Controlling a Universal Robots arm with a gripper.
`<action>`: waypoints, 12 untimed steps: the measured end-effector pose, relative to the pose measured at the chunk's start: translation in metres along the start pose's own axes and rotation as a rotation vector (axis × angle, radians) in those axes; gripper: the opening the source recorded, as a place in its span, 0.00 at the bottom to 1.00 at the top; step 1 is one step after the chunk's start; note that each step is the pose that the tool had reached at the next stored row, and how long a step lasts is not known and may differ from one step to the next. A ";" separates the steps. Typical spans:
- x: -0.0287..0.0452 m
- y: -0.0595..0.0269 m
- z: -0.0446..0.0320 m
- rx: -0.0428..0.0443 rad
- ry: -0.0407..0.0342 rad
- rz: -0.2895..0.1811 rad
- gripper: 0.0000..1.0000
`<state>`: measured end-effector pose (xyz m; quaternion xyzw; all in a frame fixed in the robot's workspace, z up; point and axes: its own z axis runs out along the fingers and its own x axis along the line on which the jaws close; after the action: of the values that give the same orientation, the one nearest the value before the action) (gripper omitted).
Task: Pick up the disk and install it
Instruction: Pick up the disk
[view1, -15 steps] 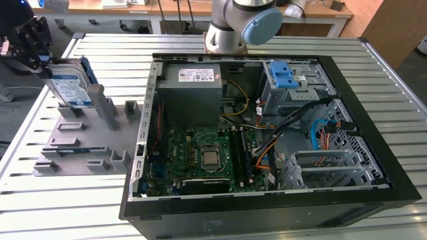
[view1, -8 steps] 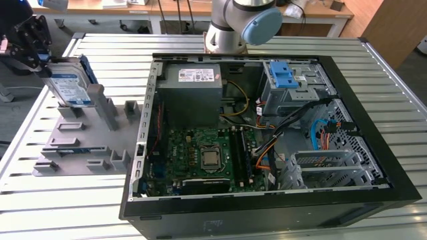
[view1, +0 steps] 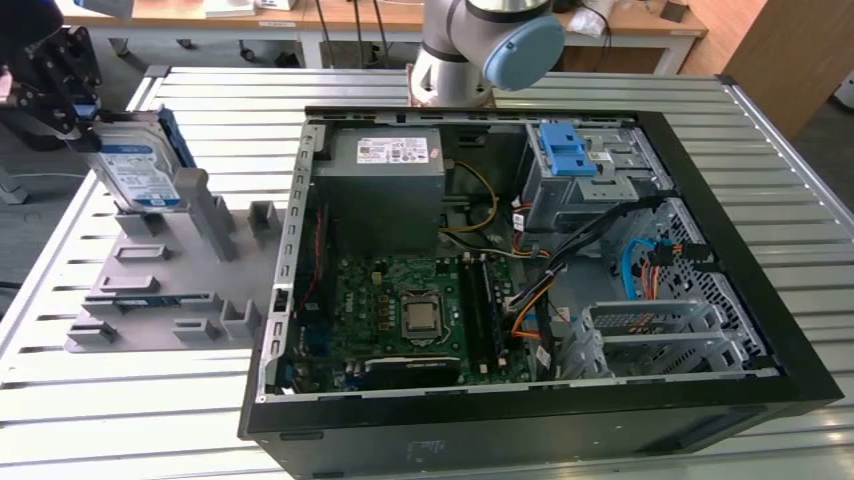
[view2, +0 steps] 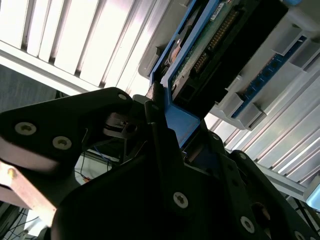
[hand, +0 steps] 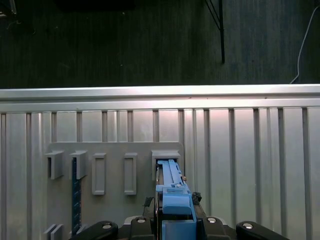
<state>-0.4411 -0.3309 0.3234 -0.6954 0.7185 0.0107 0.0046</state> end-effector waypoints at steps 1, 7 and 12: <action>0.0000 0.0000 -0.0005 -0.0001 0.0000 0.000 0.36; -0.0001 0.0000 -0.0034 -0.0002 0.0001 0.000 0.36; -0.0002 0.0001 -0.0058 -0.0001 0.0001 0.000 0.36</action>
<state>-0.4411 -0.3308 0.3292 -0.6954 0.7185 0.0107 0.0046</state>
